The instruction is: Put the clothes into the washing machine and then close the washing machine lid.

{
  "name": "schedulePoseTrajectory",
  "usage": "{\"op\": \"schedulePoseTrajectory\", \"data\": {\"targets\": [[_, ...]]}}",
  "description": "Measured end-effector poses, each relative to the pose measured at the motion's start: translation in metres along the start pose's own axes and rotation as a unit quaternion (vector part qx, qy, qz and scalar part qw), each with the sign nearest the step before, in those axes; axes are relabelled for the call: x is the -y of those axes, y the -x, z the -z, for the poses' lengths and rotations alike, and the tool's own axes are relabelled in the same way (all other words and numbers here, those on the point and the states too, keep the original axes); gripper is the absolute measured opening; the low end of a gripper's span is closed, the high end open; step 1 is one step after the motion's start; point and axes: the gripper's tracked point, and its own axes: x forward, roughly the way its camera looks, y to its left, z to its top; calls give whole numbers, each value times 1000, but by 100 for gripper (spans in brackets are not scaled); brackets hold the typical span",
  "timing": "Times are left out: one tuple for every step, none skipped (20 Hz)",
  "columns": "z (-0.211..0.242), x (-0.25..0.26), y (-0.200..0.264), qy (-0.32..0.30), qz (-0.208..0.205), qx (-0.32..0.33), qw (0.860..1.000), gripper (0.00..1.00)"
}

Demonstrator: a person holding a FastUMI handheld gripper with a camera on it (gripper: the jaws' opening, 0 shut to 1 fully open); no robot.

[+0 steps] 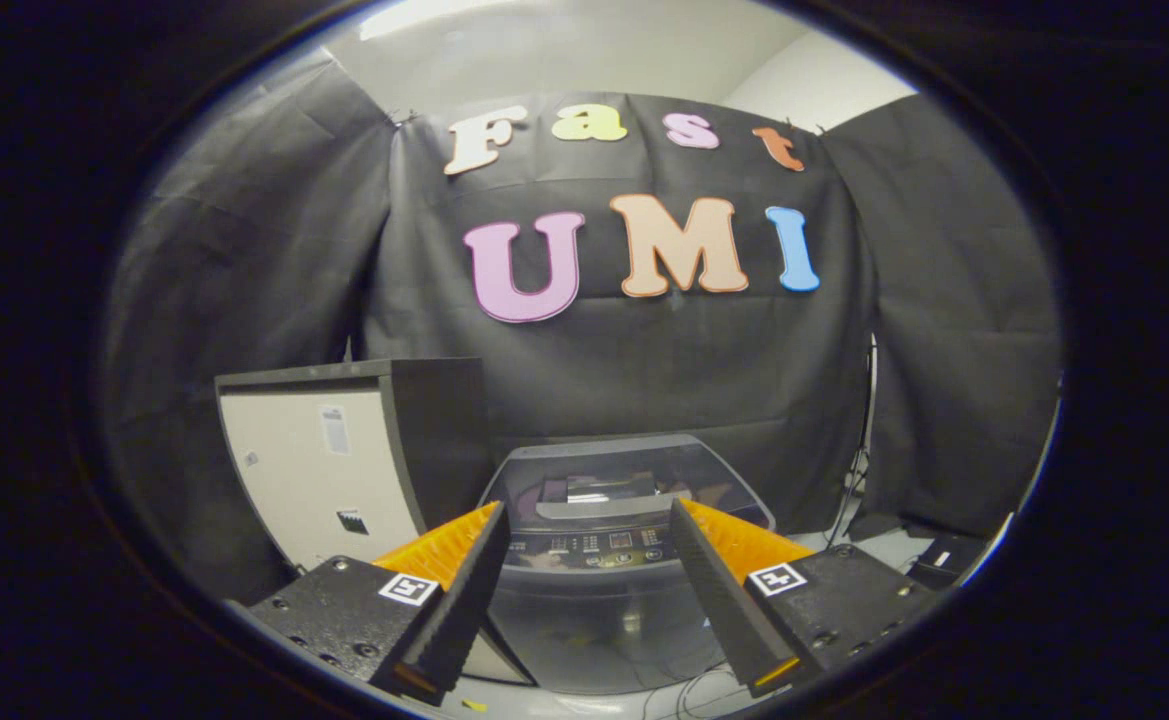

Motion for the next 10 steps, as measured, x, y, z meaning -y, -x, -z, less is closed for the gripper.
{"op": "schedulePoseTrajectory", "data": {"targets": [[3,-2,6,5,-3,-3,1000,97],[5,-4,12,2,-7,-4,1000,97],[6,-9,17,-2,-15,-4,1000,97],[2,-15,21,-4,-26,-2,1000,97],[-2,-17,24,-1,-28,-2,1000,97],[-4,-15,28,-1,-25,0,1000,97],[-8,-16,32,0,-26,3,1000,97],[-14,-21,35,-3,-33,9,999,97],[-20,-26,40,-6,-40,17,999,97],[-27,-26,43,-7,-39,27,999,97]]}}
